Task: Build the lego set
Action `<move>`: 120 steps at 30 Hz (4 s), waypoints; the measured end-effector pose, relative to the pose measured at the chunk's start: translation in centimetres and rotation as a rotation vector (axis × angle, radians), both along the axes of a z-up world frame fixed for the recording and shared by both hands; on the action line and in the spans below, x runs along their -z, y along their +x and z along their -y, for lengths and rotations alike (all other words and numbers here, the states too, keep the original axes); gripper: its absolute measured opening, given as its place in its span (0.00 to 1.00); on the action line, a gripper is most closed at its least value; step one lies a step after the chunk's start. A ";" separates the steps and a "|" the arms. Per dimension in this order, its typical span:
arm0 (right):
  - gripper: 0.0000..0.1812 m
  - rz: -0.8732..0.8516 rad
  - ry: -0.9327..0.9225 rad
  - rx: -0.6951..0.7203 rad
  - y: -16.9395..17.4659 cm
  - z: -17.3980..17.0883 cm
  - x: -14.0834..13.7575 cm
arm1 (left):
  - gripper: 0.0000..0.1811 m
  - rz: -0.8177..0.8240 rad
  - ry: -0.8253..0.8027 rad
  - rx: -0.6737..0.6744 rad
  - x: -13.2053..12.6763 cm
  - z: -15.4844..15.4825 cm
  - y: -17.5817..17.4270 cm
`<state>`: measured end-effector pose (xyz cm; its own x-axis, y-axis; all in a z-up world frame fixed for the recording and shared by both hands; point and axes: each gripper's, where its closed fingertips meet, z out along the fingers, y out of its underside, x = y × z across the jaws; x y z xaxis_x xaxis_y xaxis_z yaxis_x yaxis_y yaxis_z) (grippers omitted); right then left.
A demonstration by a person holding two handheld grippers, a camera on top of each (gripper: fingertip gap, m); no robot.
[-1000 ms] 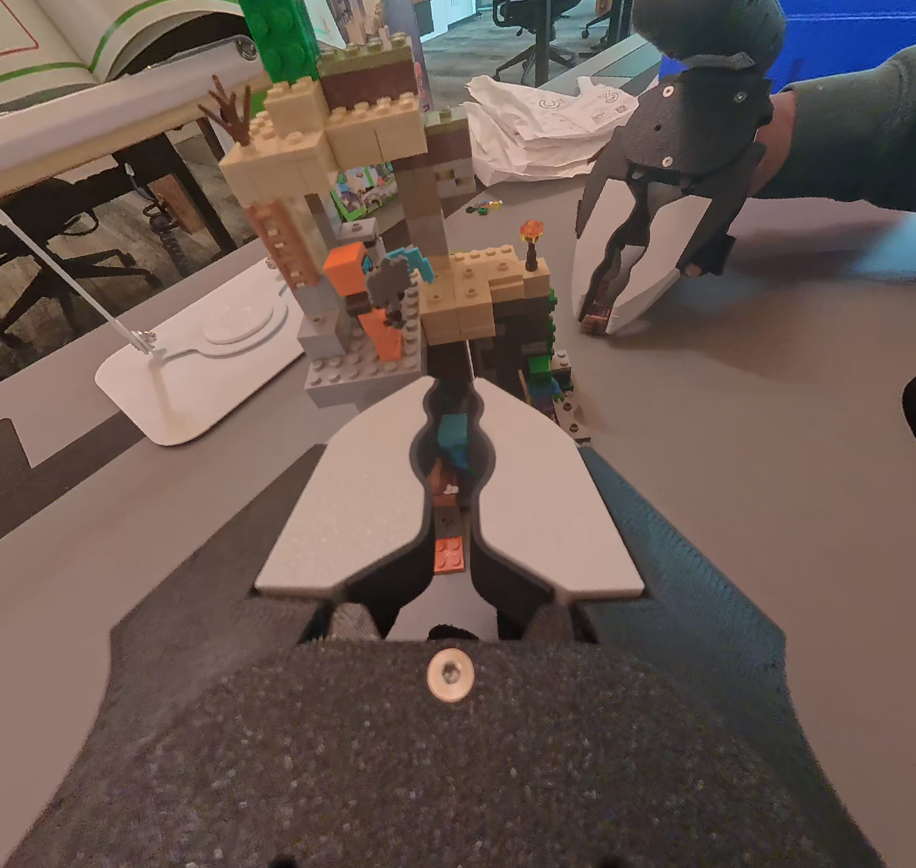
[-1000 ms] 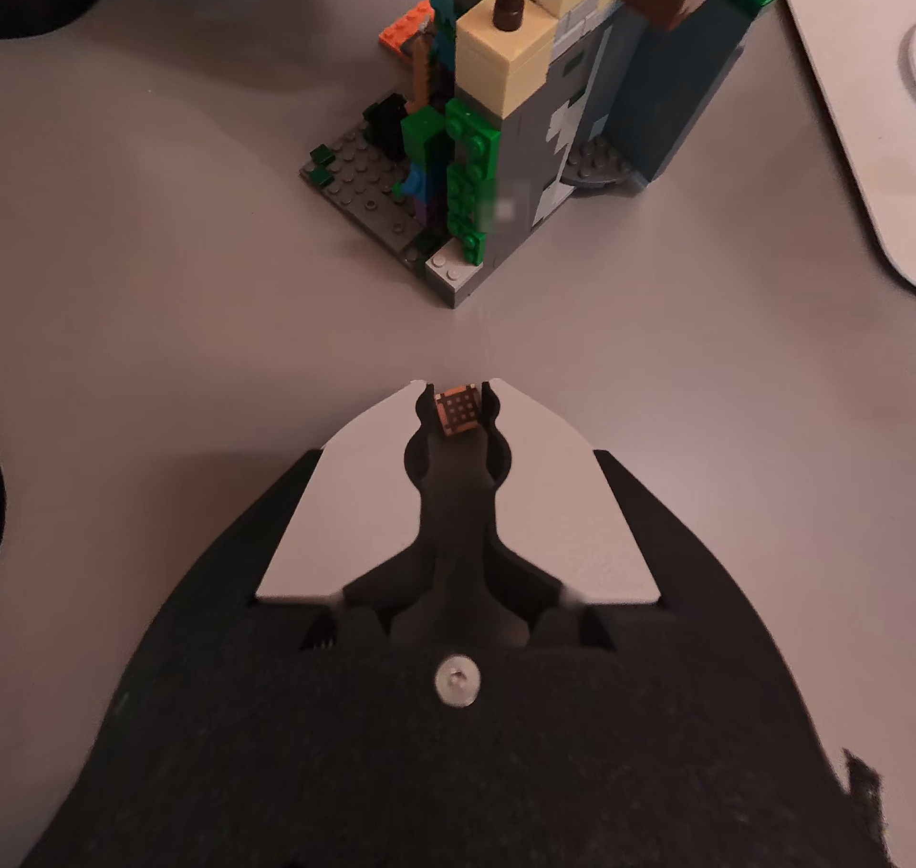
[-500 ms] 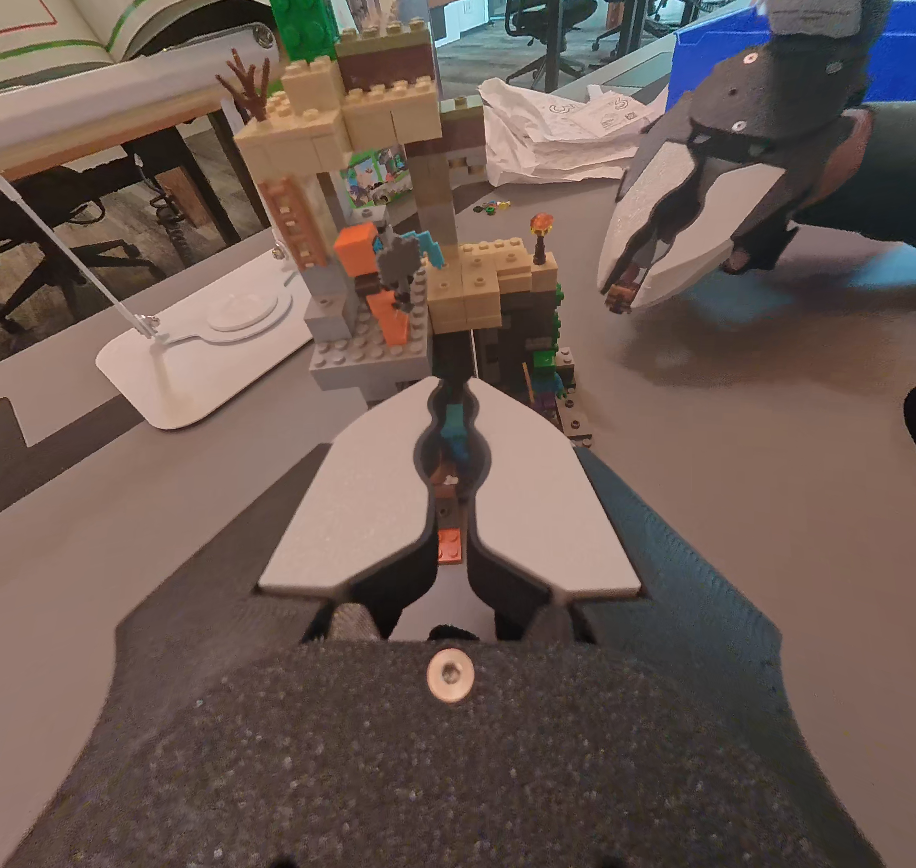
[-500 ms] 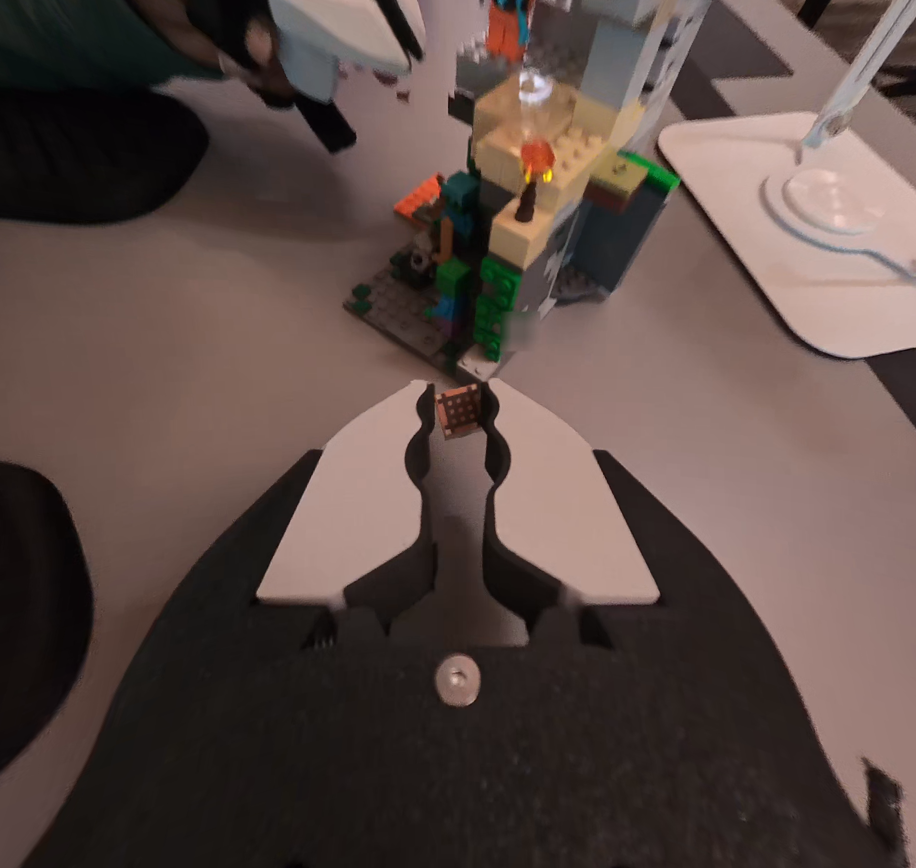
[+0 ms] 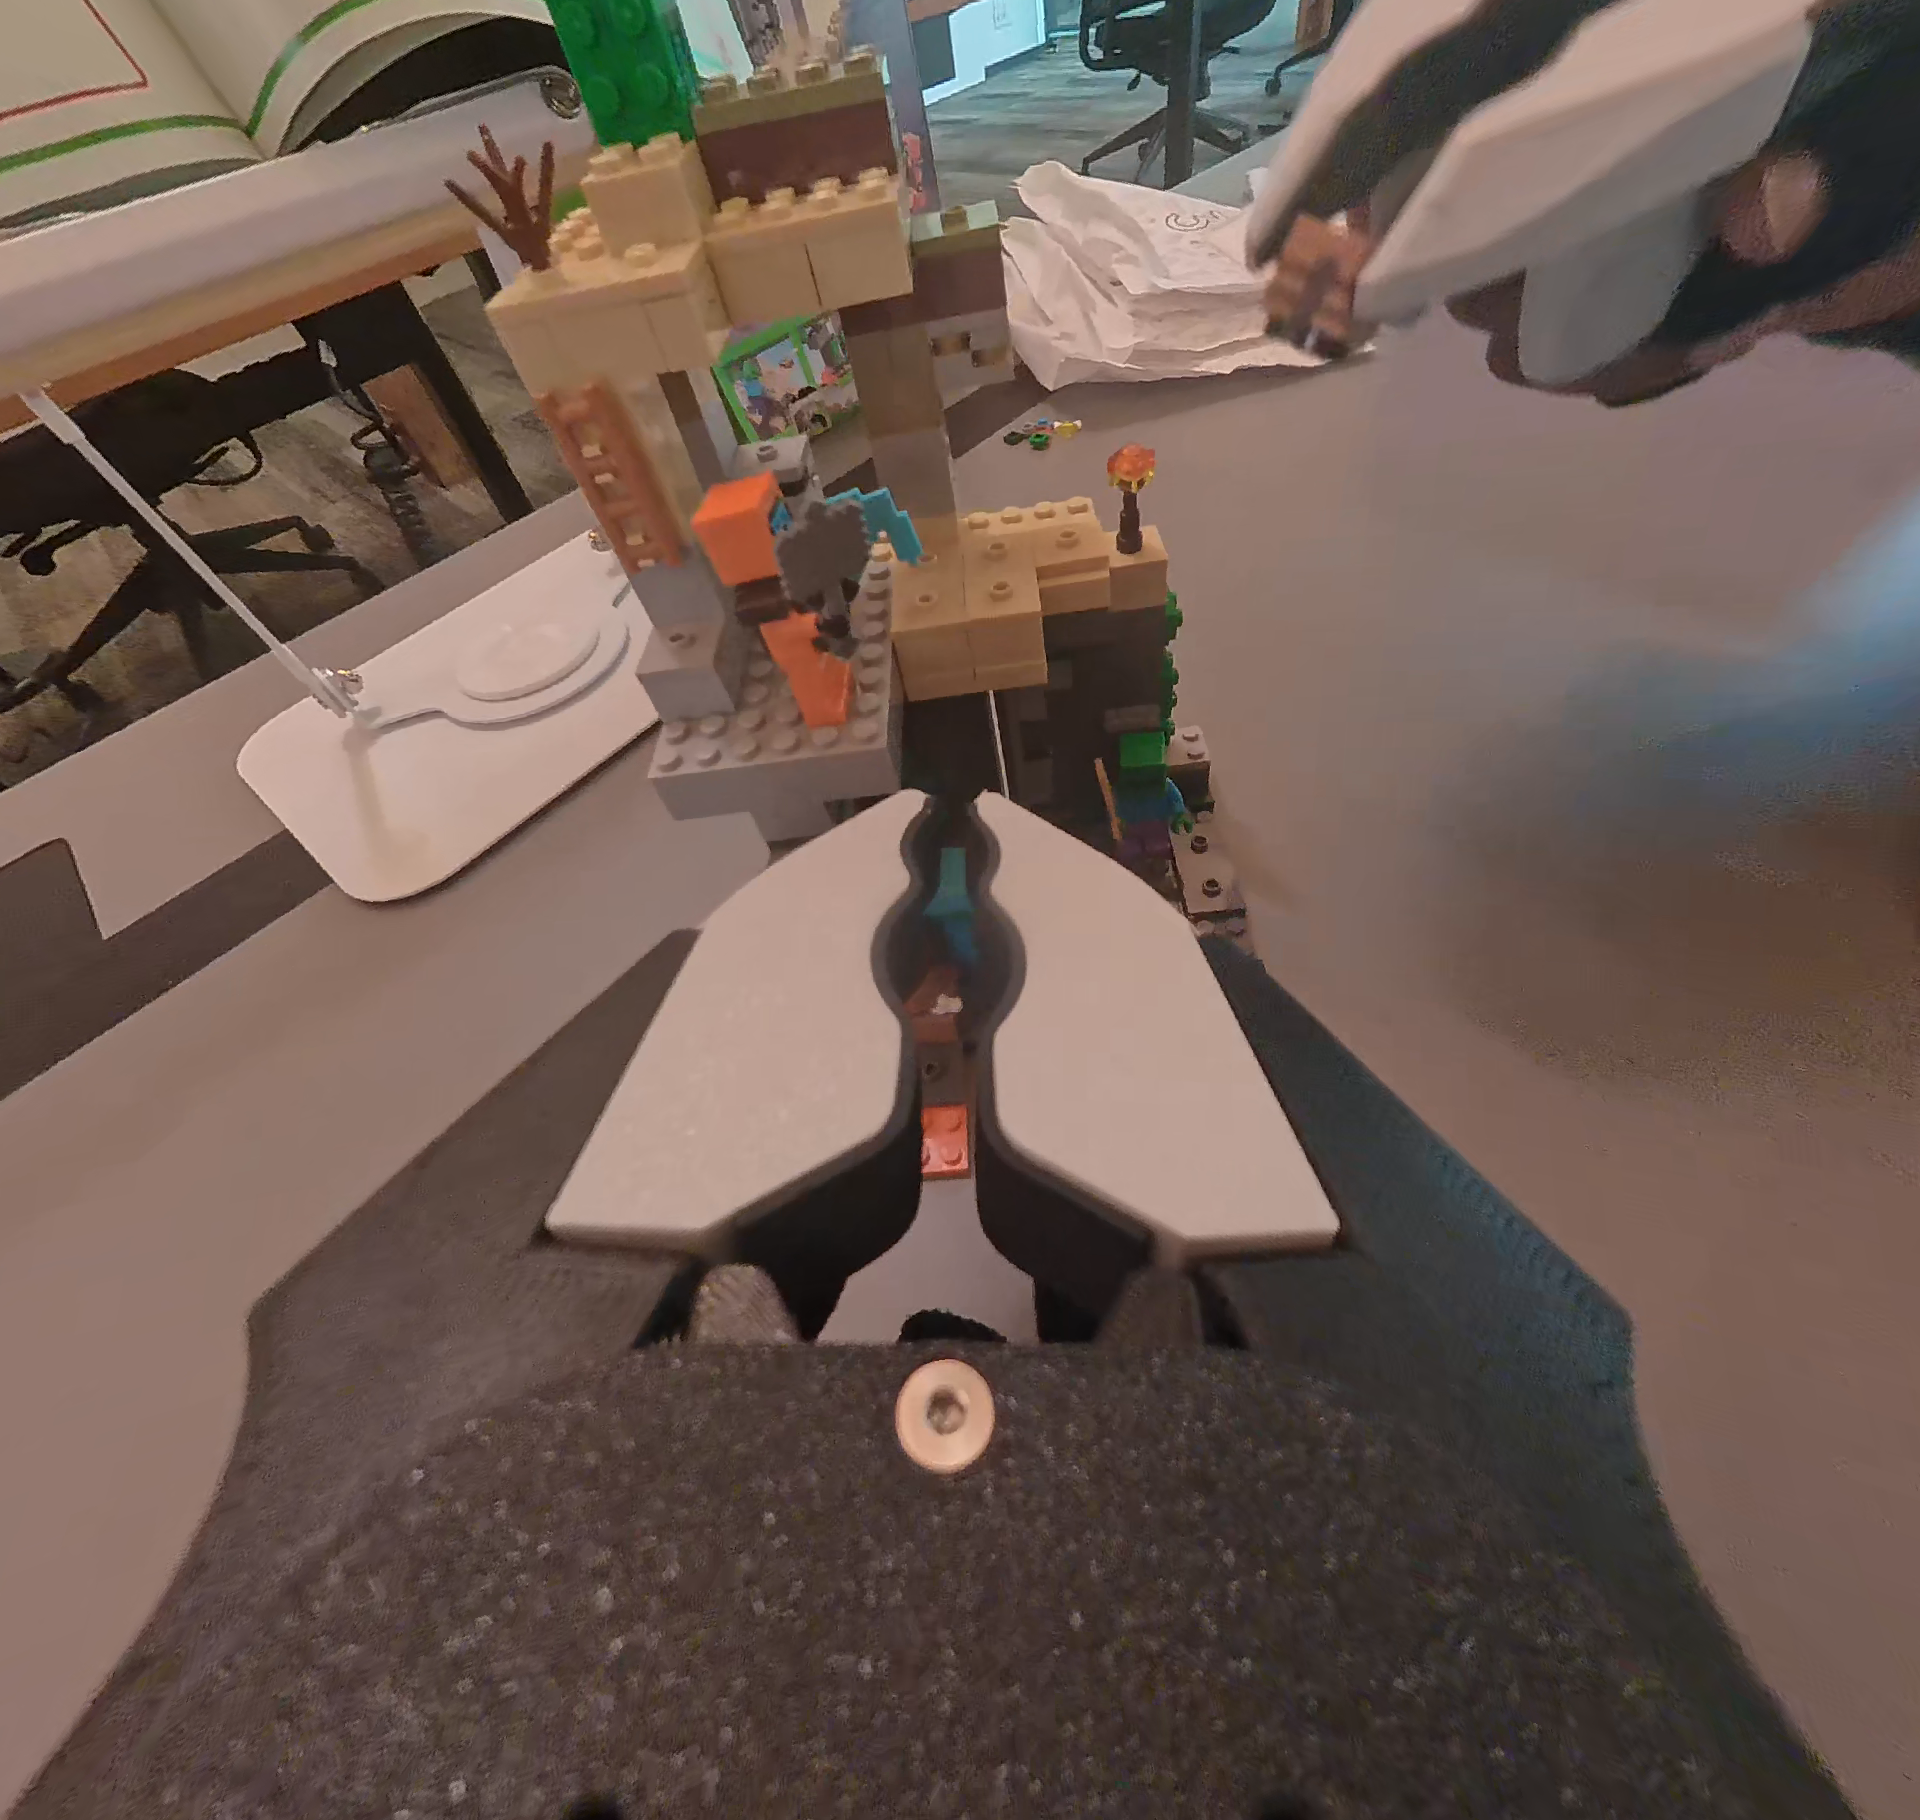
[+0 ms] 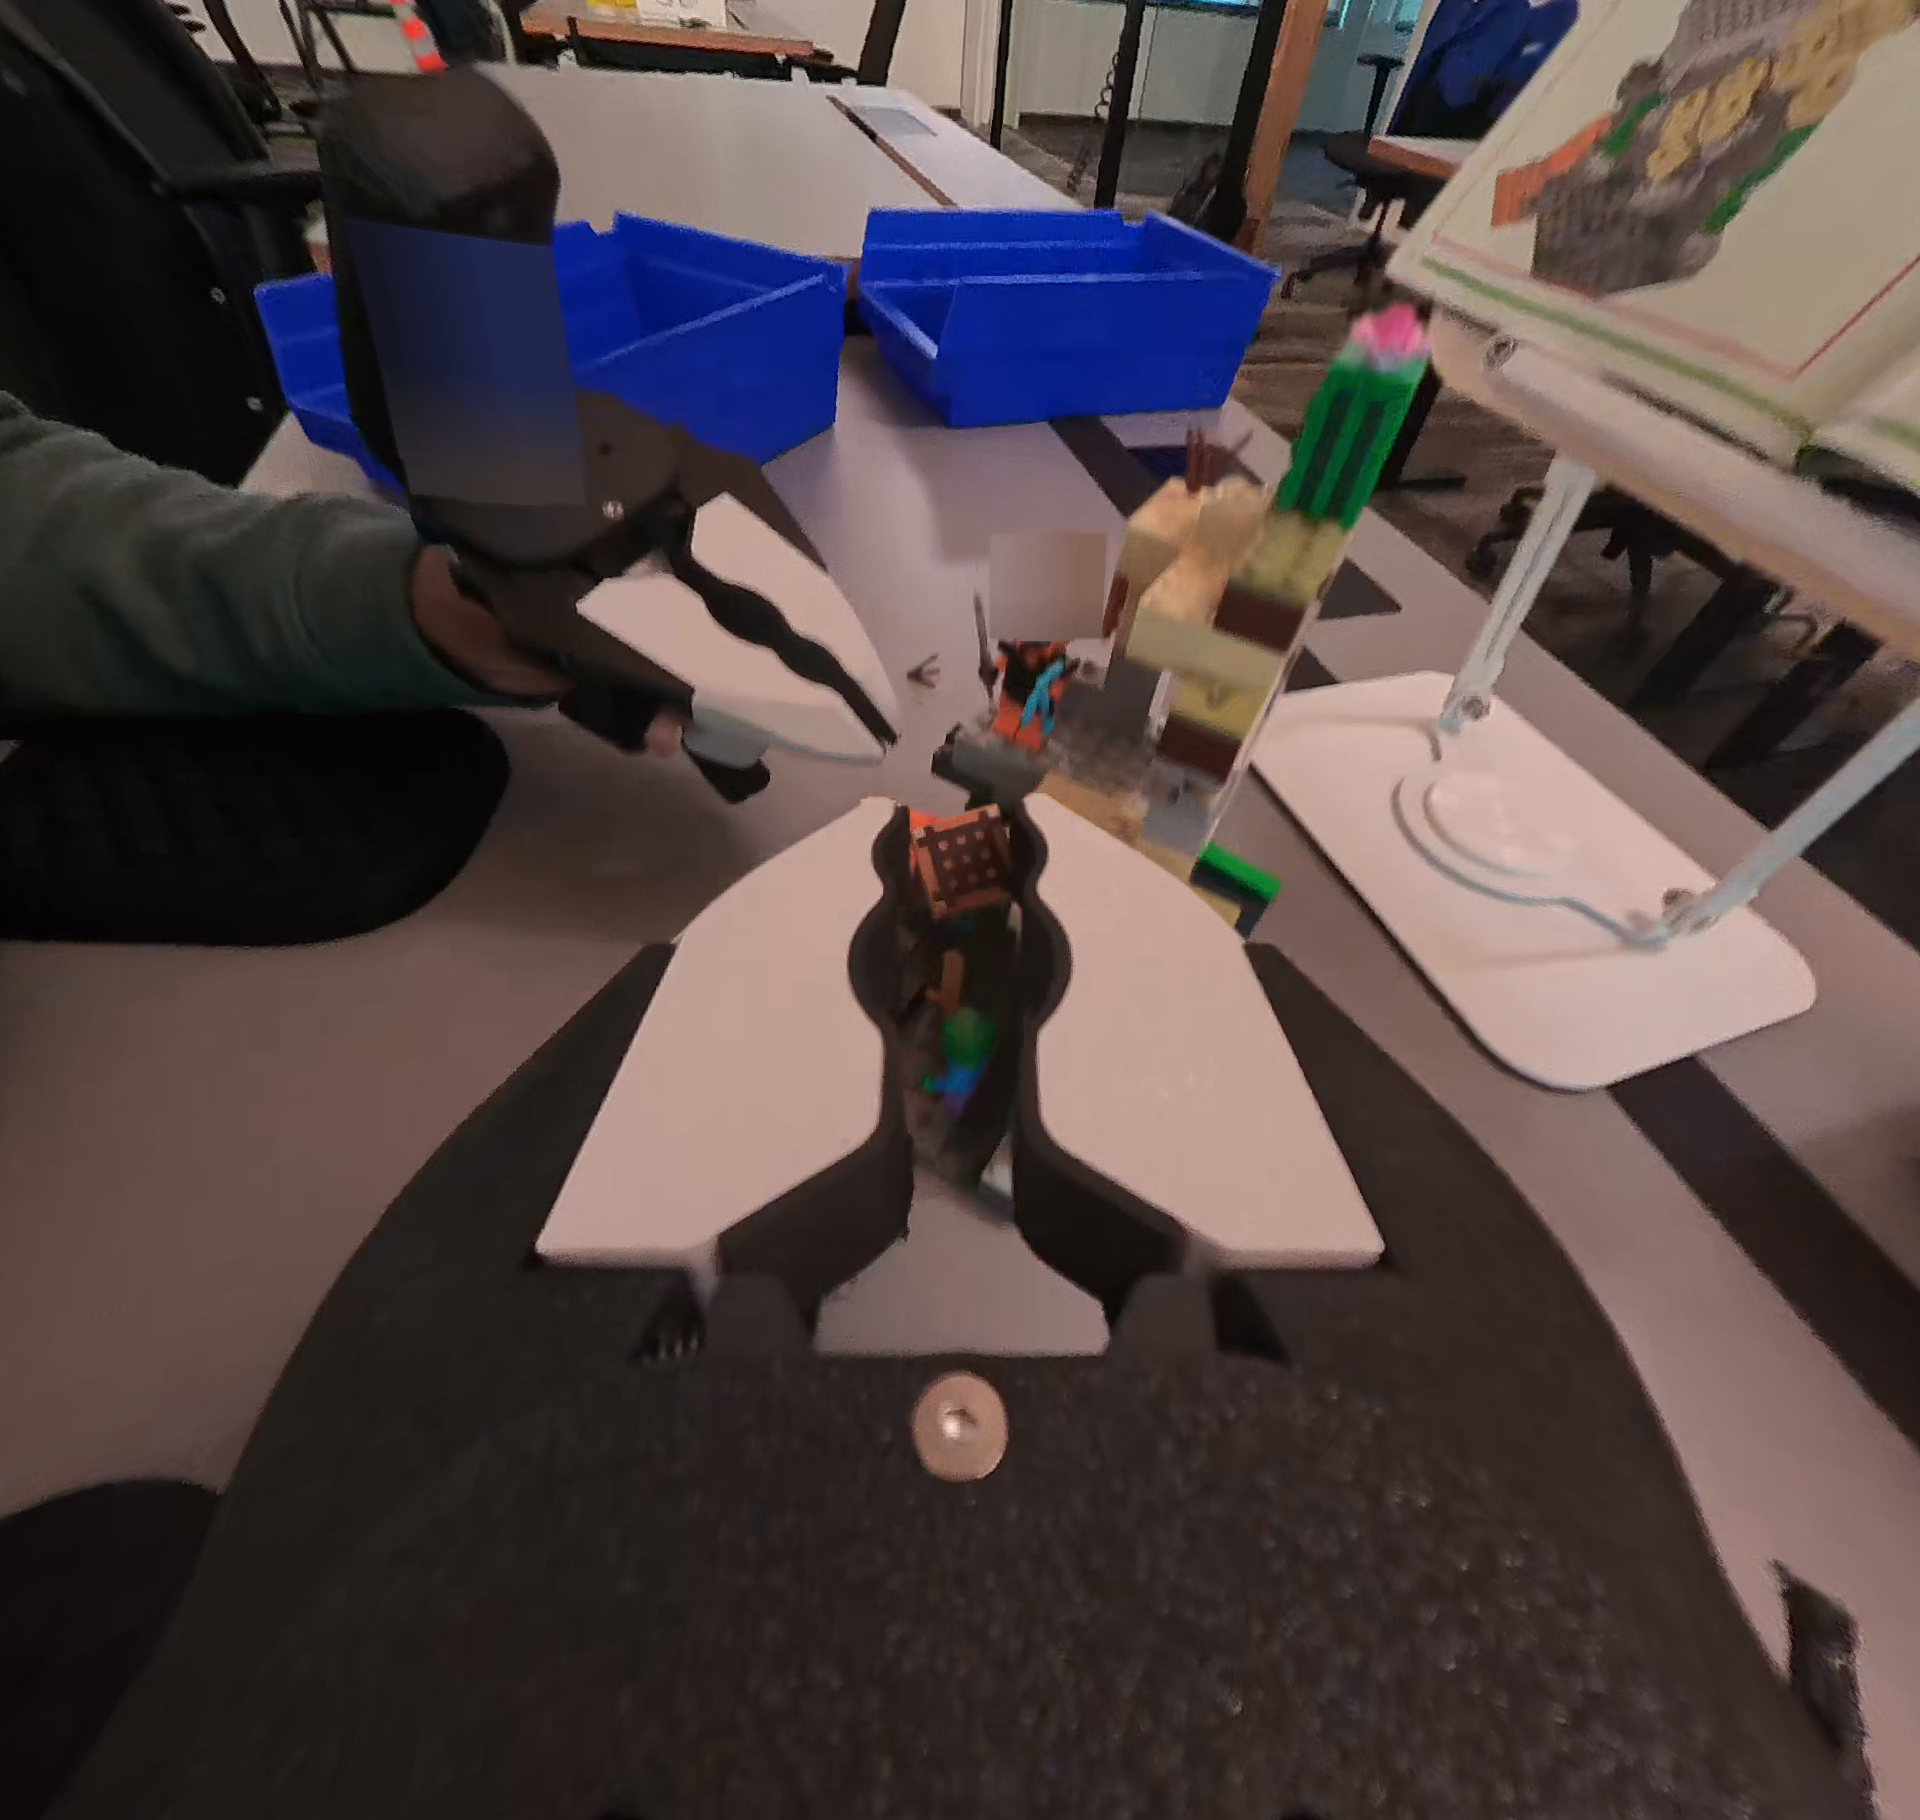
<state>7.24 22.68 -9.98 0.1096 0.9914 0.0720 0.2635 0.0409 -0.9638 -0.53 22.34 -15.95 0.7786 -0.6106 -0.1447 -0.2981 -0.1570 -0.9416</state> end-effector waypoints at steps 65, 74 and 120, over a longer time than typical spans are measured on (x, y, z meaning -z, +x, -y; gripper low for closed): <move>0.09 0.284 0.039 -0.670 -4.5 -5.6 -3.8 | 0.01 -0.013 -0.018 0.022 1.6 0.1 0.4; 0.09 0.294 0.005 -0.765 -4.3 -5.4 -3.8 | 0.00 -0.009 -0.012 0.015 1.4 0.0 0.4; 0.09 0.072 -0.090 -0.746 -4.7 -5.4 -4.2 | 0.00 0.105 0.064 -0.052 -2.7 -0.4 -0.5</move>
<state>2.56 28.04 -5.77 -0.5950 0.8031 -0.0313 0.2594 0.1550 -0.9532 -1.06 22.77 -13.27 0.8221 -0.5608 -0.0983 -0.1907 -0.1086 -0.9756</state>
